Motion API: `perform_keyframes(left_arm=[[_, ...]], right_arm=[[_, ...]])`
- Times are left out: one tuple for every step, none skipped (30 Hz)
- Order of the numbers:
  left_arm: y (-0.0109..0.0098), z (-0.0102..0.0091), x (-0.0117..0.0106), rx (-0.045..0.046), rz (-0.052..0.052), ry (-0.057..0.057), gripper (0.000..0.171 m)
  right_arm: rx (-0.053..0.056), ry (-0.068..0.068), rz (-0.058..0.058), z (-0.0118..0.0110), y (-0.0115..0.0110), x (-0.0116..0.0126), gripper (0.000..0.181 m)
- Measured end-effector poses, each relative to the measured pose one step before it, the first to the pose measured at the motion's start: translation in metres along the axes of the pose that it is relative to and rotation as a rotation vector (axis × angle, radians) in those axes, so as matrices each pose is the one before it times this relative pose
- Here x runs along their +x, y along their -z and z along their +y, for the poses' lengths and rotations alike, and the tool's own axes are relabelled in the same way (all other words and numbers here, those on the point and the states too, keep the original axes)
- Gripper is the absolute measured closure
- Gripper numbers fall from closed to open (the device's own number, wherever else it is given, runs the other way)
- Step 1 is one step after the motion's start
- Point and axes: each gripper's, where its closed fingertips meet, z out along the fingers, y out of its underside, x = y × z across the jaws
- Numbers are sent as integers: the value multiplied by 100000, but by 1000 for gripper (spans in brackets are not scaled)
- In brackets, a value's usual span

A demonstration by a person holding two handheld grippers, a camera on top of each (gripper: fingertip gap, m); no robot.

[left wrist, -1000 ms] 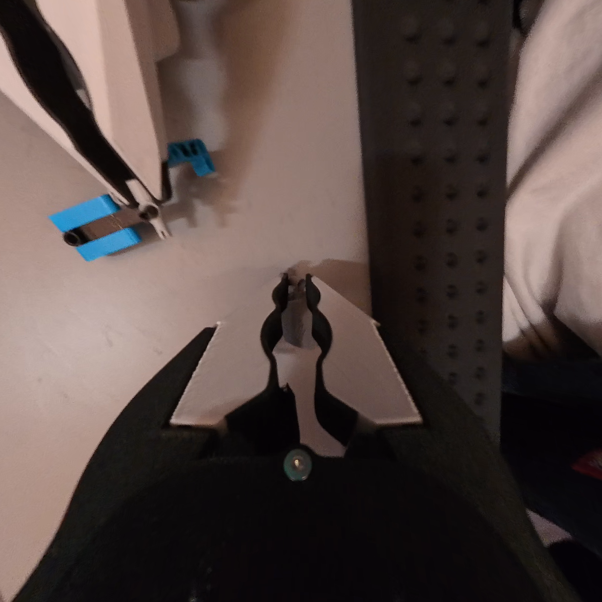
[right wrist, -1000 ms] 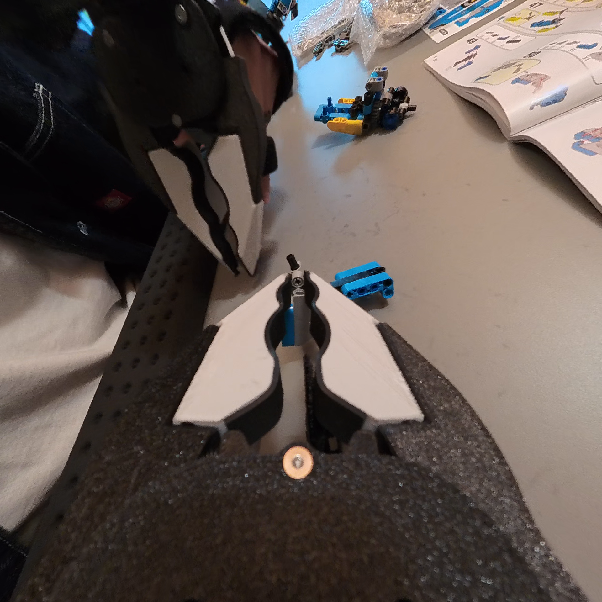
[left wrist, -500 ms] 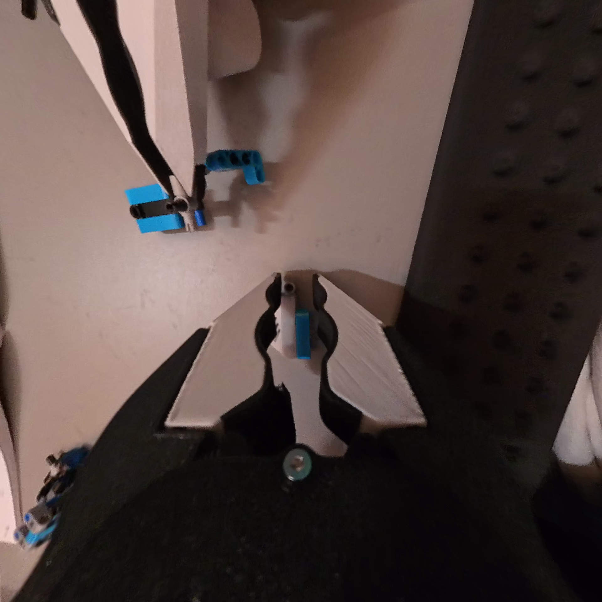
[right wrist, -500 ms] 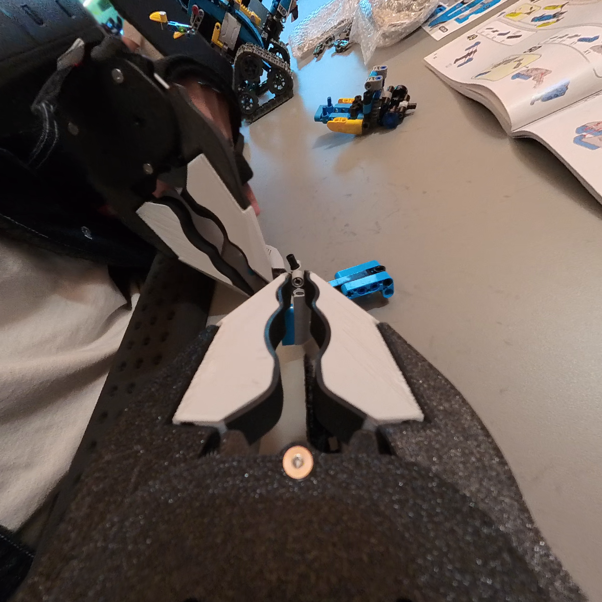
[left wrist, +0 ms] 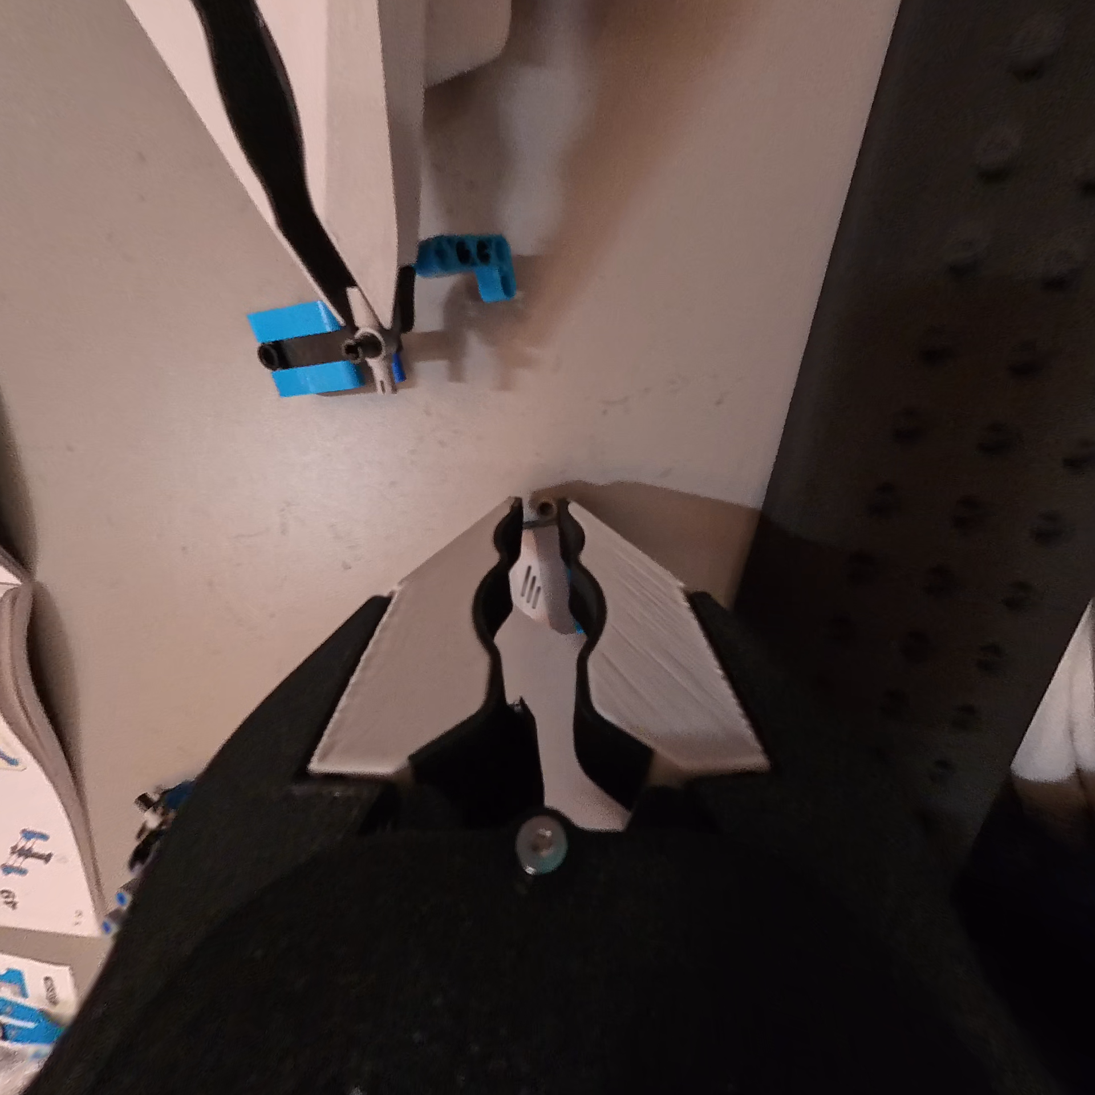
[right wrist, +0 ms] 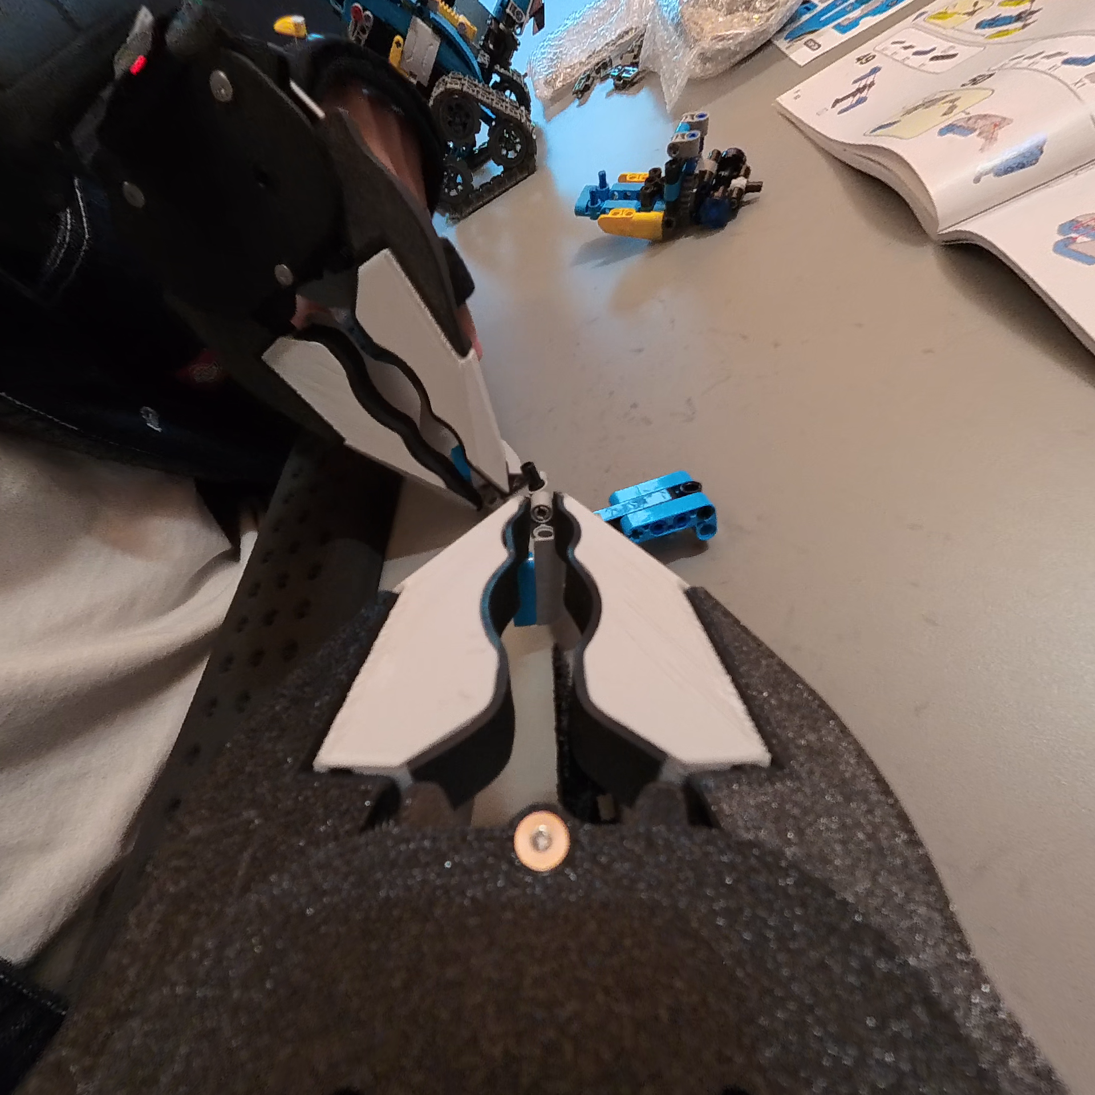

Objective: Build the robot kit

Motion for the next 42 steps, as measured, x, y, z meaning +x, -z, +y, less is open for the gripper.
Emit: perform_keyframes(left_arm=[[65, 104, -52, -775, -166, -681, 160], [2, 30, 36, -510, 474, -739, 160], [-41, 4, 60, -393, 593, -501, 160], [-109, 50, 121, -859, 943, -395, 160], [-125, 97, 57, -1194, 414, -535, 160], [-116, 135, 12, -1339, -49, -674, 161], [-112, 112, 25, -1017, 236, -626, 161], [-109, 69, 34, -617, 654, -170, 161], [-69, -22, 108, 227, 1565, 537, 164], [-13, 8, 24, 345, 1221, 1160, 164], [12, 19, 4, 411, 742, 1119, 164], [23, 17, 17, 439, 189, -167, 164], [13, 0, -5, 665, -300, -1373, 165], [29, -31, -49, 1289, -517, -759, 165], [152, -73, -320, 2154, -1090, 643, 165], [403, -357, -544, 4482, -1039, 2393, 165], [735, -1001, -948, 8715, -1781, 4522, 165], [1002, -1636, -1087, 12980, -877, 6862, 165], [1090, -2039, -769, 15925, 1632, 7176, 165], [1087, -2275, -719, 17942, 1455, 7104, 165], [840, -1874, -715, 15938, 1710, 8349, 165], [470, -1115, -71, 11062, 5838, 8101, 165], [289, -718, -109, 9064, 4495, 6818, 165], [118, -254, -79, 6330, 3441, 4243, 165], [-68, 210, 30, 2571, 3270, 3491, 165], [-75, 39, 57, 3240, 2167, 2515, 165], [-117, 50, 401, 1824, 3177, 2031, 165], [-94, -114, 306, 1401, 1308, 287, 165], [-4, -283, 284, 2160, 594, -1408, 165], [-30, -143, 159, 1125, 323, -1029, 165], [-59, -120, 43, 1040, -59, -535, 165], [-126, 41, 165, 91, 1038, 299, 166], [-136, 72, 14, -184, -220, -39, 165], [-108, 31, 76, 38, -54, -1007, 165], [-32, -35, 59, 81, -40, -570, 165], [12, -113, -59, 720, -652, -408, 165], [-24, -73, 85, 647, 528, -18, 165], [-29, -4, -18, 249, 35, 382, 166], [-2, 76, -163, -263, -820, 79, 165], [2, -23, -29, 337, 305, 468, 165], [8, -50, -86, 515, -18, 953, 165], [-15, -12, -50, 476, 27, 490, 165]], right_arm=[[-62, 104, 2, 15, -6, -11, 174], [-133, 13, -79, 21, -10, -30, 174], [-157, 101, -4, 37, -13, -18, 174], [-171, 165, 99, 24, -14, -18, 174], [-104, 130, 51, 21, -13, -13, 174], [-44, -8, -45, 11, -10, -4, 174], [74, -95, -86, -12, 15, 1, 174], [62, -89, -56, -10, 6, -4, 175], [-87, -42, -46, 20, 2, -5, 174], [-59, 72, 19, 9, -6, -2, 174], [-39, 18, -22, 2, -6, -3, 174], [42, -97, -40, 5, 12, 3, 175], [411, -34, 124, -53, 44, 23, 175], [859, -2, -131, -124, 103, -9, 175], [1438, -357, -379, -212, 179, -34, 175], [2465, -920, -512, -355, 277, 3, 175], [3509, -1300, -1078, -505, 359, -60, 175], [3925, -1457, -2045, -624, 407, -192, 175], [3701, -967, -2661, -640, 372, -316, 175], [4082, -903, -2061, -683, 315, -234, 175], [3556, -1773, -2130, -553, 235, -177, 176], [2818, -2234, -2383, -399, 165, -191, 176], [4201, -1675, -1934, -585, 189, -171, 176], [4344, -1781, -2991, -676, 191, -357, 176], [3998, -1868, -3453, -656, 179, -420, 176], [2212, -1519, -2120, -366, 114, -214, 176], [966, -724, -334, -126, 3, 10, 176], [129, -198, -608, 5, -89, -115, 176], [-956, 261, -47, 150, -150, -67, 176], [-1044, 779, 601, 191, -187, 11, 176], [23, -42, -232, 53, -155, -84, 176], [-535, -840, -581, 117, -133, -57, 176], [-204, -278, 531, 86, -69, 107, 176], [289, -337, -393, -8, -35, -38, 176], [1471, -499, -785, -223, 82, -119, 176], [1273, -383, 82, -225, 105, 25, 176], [-848, 28, 474, 117, 3, 96, 176], [-948, 300, 491, 191, -64, 56, 176], [464, -263, -570, -43, -9, -81, 176], [472, -493, -838, -85, -10, -117, 176], [373, -165, 213, -58, 7, 51, 176], [268, 358, 870, -34, 10, 122, 176]])
